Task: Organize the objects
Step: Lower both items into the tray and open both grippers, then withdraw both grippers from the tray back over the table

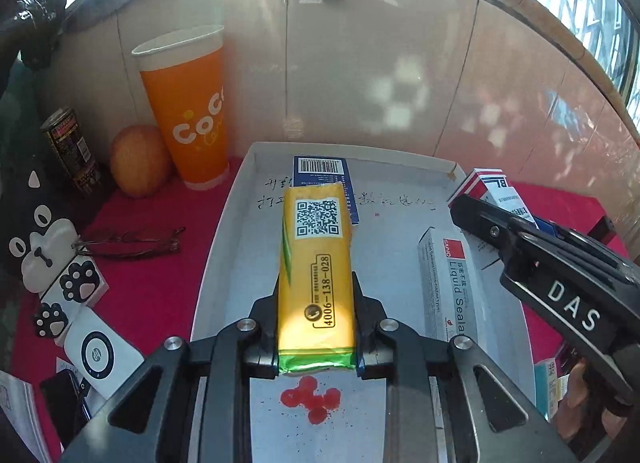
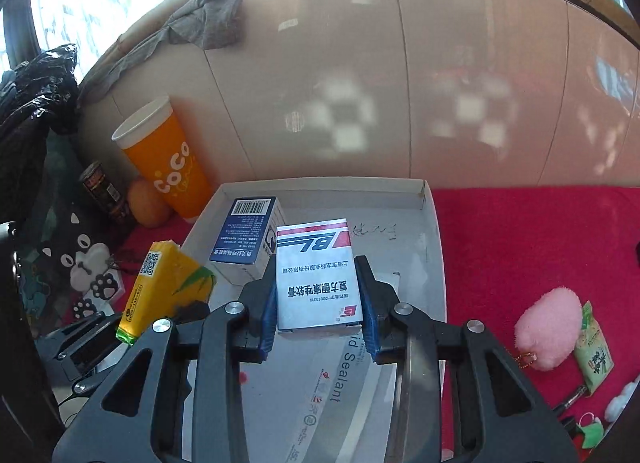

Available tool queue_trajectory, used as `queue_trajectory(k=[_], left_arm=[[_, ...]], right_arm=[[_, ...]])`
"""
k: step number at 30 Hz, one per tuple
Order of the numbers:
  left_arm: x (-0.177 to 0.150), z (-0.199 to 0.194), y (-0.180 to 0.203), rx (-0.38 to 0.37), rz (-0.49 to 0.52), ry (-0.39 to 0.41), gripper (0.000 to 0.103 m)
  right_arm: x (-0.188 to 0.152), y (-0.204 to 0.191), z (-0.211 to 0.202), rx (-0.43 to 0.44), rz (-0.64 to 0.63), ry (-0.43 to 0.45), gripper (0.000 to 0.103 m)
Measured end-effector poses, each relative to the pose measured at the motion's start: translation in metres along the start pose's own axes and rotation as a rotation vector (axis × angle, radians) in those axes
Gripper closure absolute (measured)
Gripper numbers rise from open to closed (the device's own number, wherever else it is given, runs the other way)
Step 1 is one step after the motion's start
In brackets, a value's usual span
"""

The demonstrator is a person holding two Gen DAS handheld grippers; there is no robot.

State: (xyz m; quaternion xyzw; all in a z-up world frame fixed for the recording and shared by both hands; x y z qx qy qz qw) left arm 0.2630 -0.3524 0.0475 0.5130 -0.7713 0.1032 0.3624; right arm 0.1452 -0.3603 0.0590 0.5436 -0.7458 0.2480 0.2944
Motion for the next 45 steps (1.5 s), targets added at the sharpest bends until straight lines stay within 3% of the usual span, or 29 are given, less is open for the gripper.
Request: queue_trajectory(k=[5, 6, 7, 8, 9, 14, 19, 23, 27, 31, 34, 39, 45], left_arm=[[-0.029, -0.025, -0.016, 0.024, -0.078, 0.052, 0.074], [-0.032, -0.027, -0.02, 0.024, -0.094, 0.059, 0.057], [-0.033, -0.027, -0.023, 0.027, -0.099, 0.061, 0.041], [-0.033, -0.027, -0.024, 0.027, -0.098, 0.059, 0.001], [-0.031, -0.027, -0.023, 0.019, -0.092, 0.068, 0.0], [-0.017, -0.051, -0.007, 0.003, -0.057, 0.167, 0.0], [-0.018, -0.072, 0.026, -0.073, 0.002, 0.251, 0.0], [-0.012, -0.095, 0.074, -0.195, 0.116, 0.295, 0.0], [-0.034, -0.099, 0.117, -0.299, 0.201, 0.319, 0.0], [-0.069, -0.078, 0.138, -0.335, 0.205, 0.235, 0.0], [-0.086, -0.062, 0.154, -0.34, 0.251, 0.116, 0.0], [-0.101, -0.061, 0.167, -0.314, 0.32, 0.1, 0.0], [-0.115, -0.052, 0.161, -0.313, 0.304, 0.04, 0.0]], right_arm=[[-0.007, -0.022, 0.029, -0.006, -0.05, -0.044, 0.069], [-0.009, -0.023, 0.034, -0.003, -0.048, -0.047, 0.063], [-0.012, -0.023, 0.037, 0.004, -0.043, -0.055, 0.045], [-0.013, -0.021, 0.039, 0.017, -0.031, -0.064, 0.032], [-0.014, -0.016, 0.039, 0.025, -0.012, -0.066, 0.015], [-0.006, 0.022, -0.008, 0.11, 0.128, -0.018, 0.013], [-0.021, 0.085, -0.101, 0.151, 0.208, 0.143, 0.0], [-0.033, 0.154, -0.173, 0.074, 0.279, 0.268, 0.0], [-0.061, 0.215, -0.217, -0.027, 0.369, 0.362, 0.0], [-0.102, 0.255, -0.216, -0.109, 0.414, 0.302, 0.0], [-0.118, 0.271, -0.214, -0.137, 0.379, 0.247, 0.0], [-0.138, 0.289, -0.212, -0.217, 0.309, 0.229, 0.0], [-0.174, 0.292, -0.165, -0.209, 0.272, 0.076, 0.0]])
Point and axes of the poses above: each gripper's, at about its wrist camera, not at the fingertips, and z roughly the way its jaws point, y to its right, x to its top, the point moved 4 cm from there along z, roughly the way its jaws point, and after that the axes turned 12 degrees about -x, right-handed, at the moved point
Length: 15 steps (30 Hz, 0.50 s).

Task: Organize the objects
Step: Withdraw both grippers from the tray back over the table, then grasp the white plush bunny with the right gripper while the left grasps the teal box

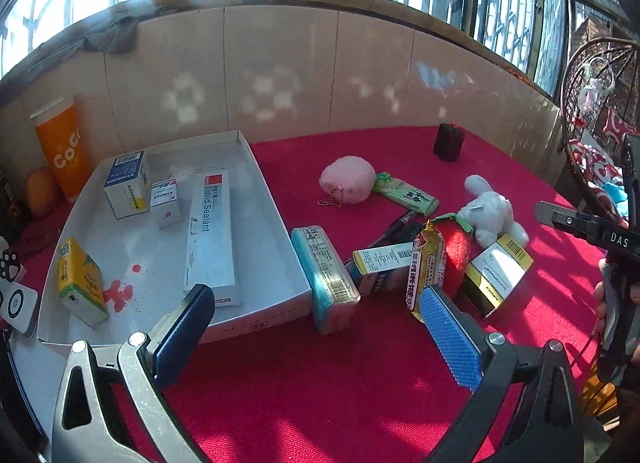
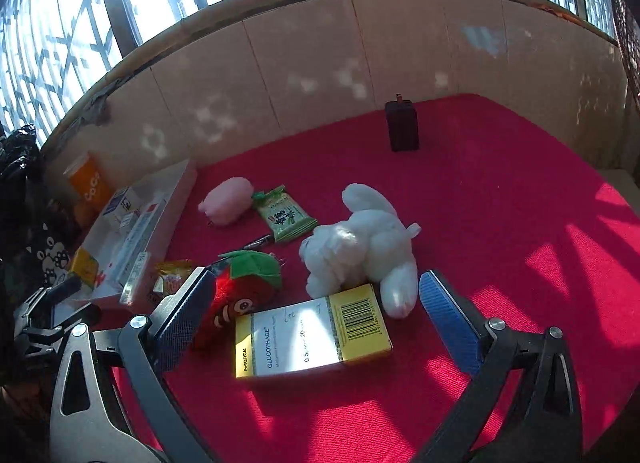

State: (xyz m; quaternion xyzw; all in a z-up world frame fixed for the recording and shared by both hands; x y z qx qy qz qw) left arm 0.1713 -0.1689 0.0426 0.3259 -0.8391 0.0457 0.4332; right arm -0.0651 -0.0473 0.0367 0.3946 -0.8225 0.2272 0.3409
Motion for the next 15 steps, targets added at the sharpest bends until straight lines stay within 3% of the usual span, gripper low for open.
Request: queue_trajectory(k=[4, 7, 8, 12, 15], left_arm=[[0.017, -0.006, -0.005, -0.073, -0.036, 0.027, 0.0], [0.017, 0.002, -0.003, -0.125, -0.039, 0.007, 0.0], [0.014, 0.004, -0.004, -0.12, -0.053, 0.004, 0.0], [0.007, 0.007, -0.01, -0.049, -0.104, 0.017, 0.004], [0.008, 0.005, -0.008, 0.001, -0.075, 0.015, 0.007]], right_arm=[[0.007, 0.01, -0.001, 0.068, 0.043, 0.001, 0.0], [0.009, 0.017, 0.001, 0.196, 0.101, -0.028, 0.0], [0.008, 0.02, 0.003, 0.193, 0.108, -0.031, 0.0], [0.016, 0.03, 0.02, 0.015, 0.05, 0.0, 0.0], [0.031, 0.022, 0.037, 0.04, 0.021, -0.042, 0.0]])
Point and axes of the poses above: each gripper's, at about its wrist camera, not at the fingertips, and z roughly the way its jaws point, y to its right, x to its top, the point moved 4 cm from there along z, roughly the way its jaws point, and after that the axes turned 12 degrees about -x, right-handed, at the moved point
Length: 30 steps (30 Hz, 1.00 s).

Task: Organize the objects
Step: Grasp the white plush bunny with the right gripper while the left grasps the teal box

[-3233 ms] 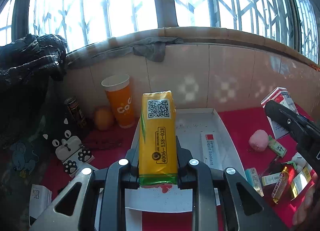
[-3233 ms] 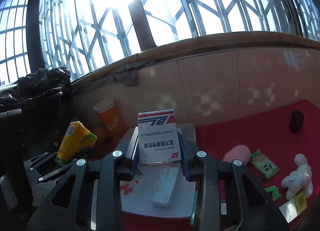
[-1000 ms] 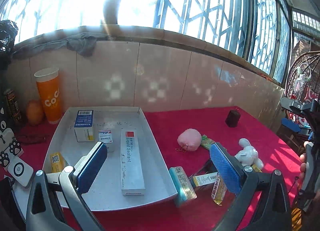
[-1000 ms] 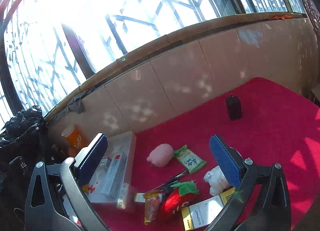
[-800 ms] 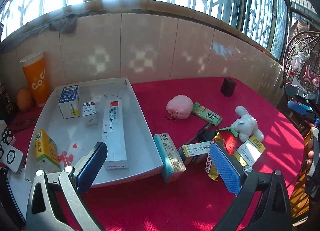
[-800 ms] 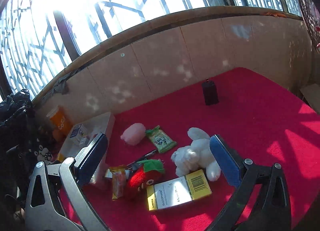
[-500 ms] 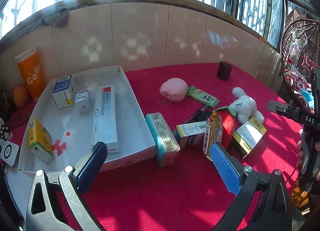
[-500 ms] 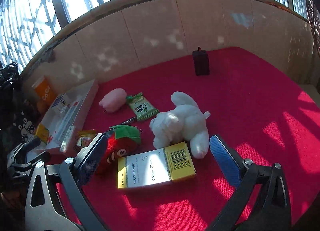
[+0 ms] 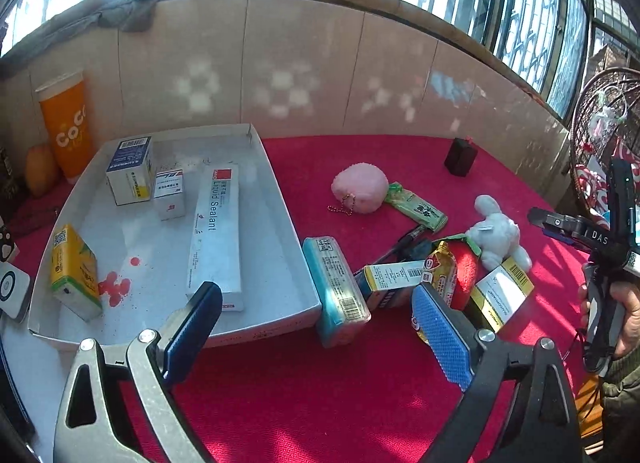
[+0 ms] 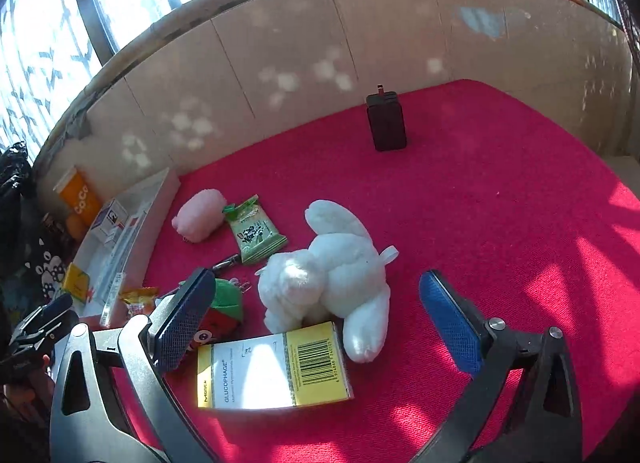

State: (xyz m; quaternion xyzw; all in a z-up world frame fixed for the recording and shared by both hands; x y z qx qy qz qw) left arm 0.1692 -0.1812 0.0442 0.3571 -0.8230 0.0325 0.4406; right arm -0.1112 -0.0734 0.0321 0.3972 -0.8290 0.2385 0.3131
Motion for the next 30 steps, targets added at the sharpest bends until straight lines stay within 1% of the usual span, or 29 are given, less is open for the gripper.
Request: queue_trajectory(k=[2, 4, 6, 8, 9, 10, 11, 12, 13, 14, 16, 17, 18, 19, 20, 23, 25, 27, 30], left_arm=[[-0.002, -0.002, 0.0, -0.002, -0.008, 0.01, 0.007], [-0.01, 0.001, -0.003, 0.009, -0.032, 0.007, 0.007], [-0.016, 0.004, -0.005, 0.018, -0.036, 0.001, 0.007], [-0.013, 0.008, -0.005, 0.025, -0.03, -0.006, 0.007], [-0.009, 0.011, -0.003, 0.019, -0.027, -0.009, 0.007], [-0.006, 0.014, -0.001, 0.011, -0.024, -0.019, 0.007], [-0.005, 0.018, 0.002, -0.001, -0.02, -0.034, 0.007], [-0.006, 0.022, 0.005, -0.012, -0.016, -0.055, 0.008], [-0.009, 0.026, 0.008, -0.012, -0.017, -0.078, 0.01], [-0.014, 0.028, 0.011, -0.009, -0.023, -0.092, 0.014], [-0.025, 0.03, 0.015, -0.026, -0.05, -0.1, 0.018], [-0.031, 0.034, 0.016, -0.034, -0.067, -0.109, 0.022], [-0.034, 0.039, 0.017, -0.047, -0.073, -0.12, 0.029], [-0.035, 0.045, 0.016, -0.043, -0.074, -0.133, 0.033], [-0.035, 0.05, 0.014, -0.016, -0.078, -0.146, 0.037], [-0.034, 0.061, 0.007, 0.01, -0.104, -0.167, 0.038], [-0.034, 0.066, 0.004, 0.023, -0.119, -0.17, 0.04], [-0.033, 0.07, 0.005, 0.042, -0.115, -0.173, 0.042], [-0.031, 0.075, 0.004, 0.058, -0.114, -0.17, 0.045]], right_arm=[[0.007, -0.011, 0.012, -0.009, -0.046, 0.0, 0.0], [0.011, -0.018, 0.032, -0.046, -0.08, -0.009, 0.0], [0.009, -0.022, 0.057, -0.082, -0.091, -0.07, 0.0], [0.001, -0.024, 0.081, -0.083, -0.102, -0.14, 0.0], [-0.004, -0.024, 0.088, -0.091, -0.109, -0.155, 0.002], [-0.006, -0.022, 0.089, -0.111, -0.111, -0.145, 0.01], [-0.007, -0.02, 0.085, -0.125, -0.114, -0.122, 0.017], [-0.007, -0.016, 0.081, -0.107, -0.094, -0.124, 0.019], [-0.008, -0.01, 0.075, -0.081, -0.053, -0.129, 0.02], [-0.009, -0.003, 0.068, -0.076, -0.024, -0.121, 0.02], [-0.016, 0.008, 0.048, -0.085, 0.011, -0.083, 0.02], [-0.021, 0.013, 0.04, -0.085, 0.028, -0.07, 0.02], [-0.026, 0.017, 0.033, -0.082, 0.048, -0.061, 0.02], [-0.029, 0.021, 0.028, -0.078, 0.068, -0.057, 0.02], [-0.031, 0.025, 0.023, -0.075, 0.092, -0.057, 0.02], [-0.027, 0.028, 0.009, -0.054, 0.118, -0.045, 0.02], [-0.018, 0.025, -0.002, -0.051, 0.12, -0.013, 0.02], [-0.013, 0.024, -0.009, -0.043, 0.117, 0.012, 0.02], [-0.013, 0.02, -0.014, -0.024, 0.116, 0.018, 0.02]])
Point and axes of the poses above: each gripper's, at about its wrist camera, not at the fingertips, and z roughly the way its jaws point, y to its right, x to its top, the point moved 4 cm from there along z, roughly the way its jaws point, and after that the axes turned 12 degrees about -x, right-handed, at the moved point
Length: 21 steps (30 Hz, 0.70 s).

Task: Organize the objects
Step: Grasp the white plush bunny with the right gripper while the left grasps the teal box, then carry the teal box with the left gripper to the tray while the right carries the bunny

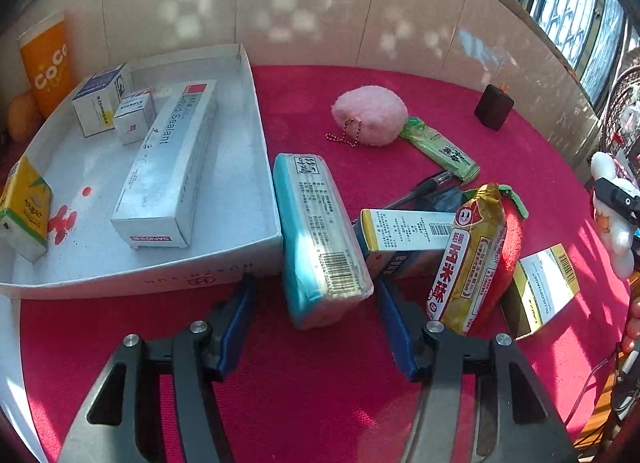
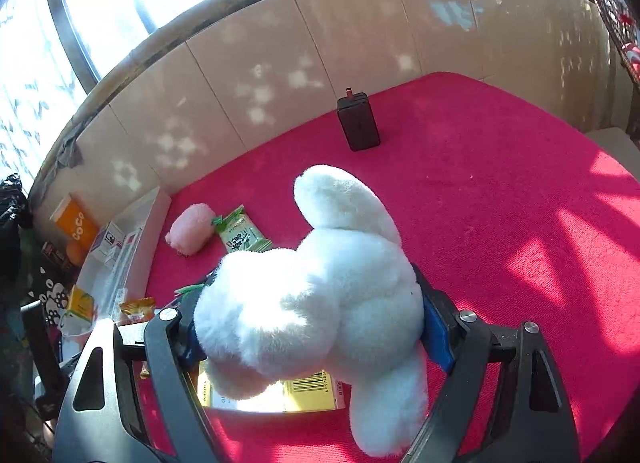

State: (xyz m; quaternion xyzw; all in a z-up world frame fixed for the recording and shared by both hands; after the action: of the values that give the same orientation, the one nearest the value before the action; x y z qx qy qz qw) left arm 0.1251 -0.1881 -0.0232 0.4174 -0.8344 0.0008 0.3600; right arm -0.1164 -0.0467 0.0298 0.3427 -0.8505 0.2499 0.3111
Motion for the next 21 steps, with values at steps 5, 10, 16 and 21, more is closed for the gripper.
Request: queue_trajectory(k=[5, 10, 16, 21], left_arm=[[0.007, 0.006, 0.003, 0.016, 0.003, -0.002, 0.058], [-0.003, -0.003, -0.001, -0.006, 0.024, 0.018, 0.078], [-0.008, -0.055, 0.012, -0.015, 0.122, 0.126, 0.079], [-0.011, -0.082, 0.013, -0.035, 0.135, 0.175, 0.08]], right_arm=[[0.001, -0.004, -0.011, 0.018, -0.021, 0.009, 0.02], [-0.001, 0.001, -0.025, 0.015, -0.004, 0.046, 0.02], [-0.002, -0.009, -0.046, 0.071, 0.015, 0.094, 0.02], [0.013, -0.032, -0.074, 0.11, -0.032, 0.182, 0.02]])
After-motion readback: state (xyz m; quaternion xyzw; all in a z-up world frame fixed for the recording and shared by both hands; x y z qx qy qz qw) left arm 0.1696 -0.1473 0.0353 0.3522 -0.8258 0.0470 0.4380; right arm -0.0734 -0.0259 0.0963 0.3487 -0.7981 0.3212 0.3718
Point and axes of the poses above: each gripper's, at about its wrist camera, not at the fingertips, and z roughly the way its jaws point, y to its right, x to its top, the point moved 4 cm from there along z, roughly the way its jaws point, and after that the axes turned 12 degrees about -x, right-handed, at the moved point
